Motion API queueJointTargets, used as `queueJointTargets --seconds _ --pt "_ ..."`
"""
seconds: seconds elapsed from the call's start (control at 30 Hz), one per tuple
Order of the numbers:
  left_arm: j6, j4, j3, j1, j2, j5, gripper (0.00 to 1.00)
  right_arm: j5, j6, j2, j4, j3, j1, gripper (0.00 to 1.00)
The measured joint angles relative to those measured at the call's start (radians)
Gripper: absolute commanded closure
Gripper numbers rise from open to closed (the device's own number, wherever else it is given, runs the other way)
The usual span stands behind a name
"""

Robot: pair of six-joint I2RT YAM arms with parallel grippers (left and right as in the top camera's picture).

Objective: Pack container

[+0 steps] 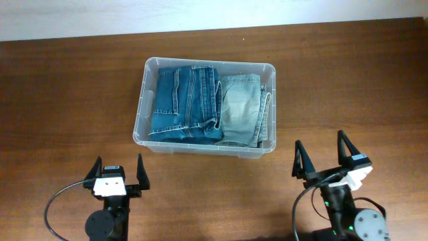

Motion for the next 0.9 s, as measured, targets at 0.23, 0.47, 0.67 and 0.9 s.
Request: queueJointTargets --seconds 0.23,0.47,0.67,0.9 --pt "0.000 0.000 0.000 0.000 0.000 0.000 0.00 0.001 0.000 0.000 0.108 -0.108 -0.029 0.01" --pt "0.000 0.000 0.000 0.000 0.000 0.000 0.01 0.004 -0.001 0.000 0.126 -0.133 -0.076 0.02" --pt "0.000 0.000 0.000 0.000 0.000 0.000 0.00 0.004 -0.002 0.000 0.116 -0.158 -0.084 0.01" --pt "0.000 0.000 0.000 0.000 0.000 0.000 0.01 0.004 -0.015 0.000 0.044 -0.170 -0.084 0.01"
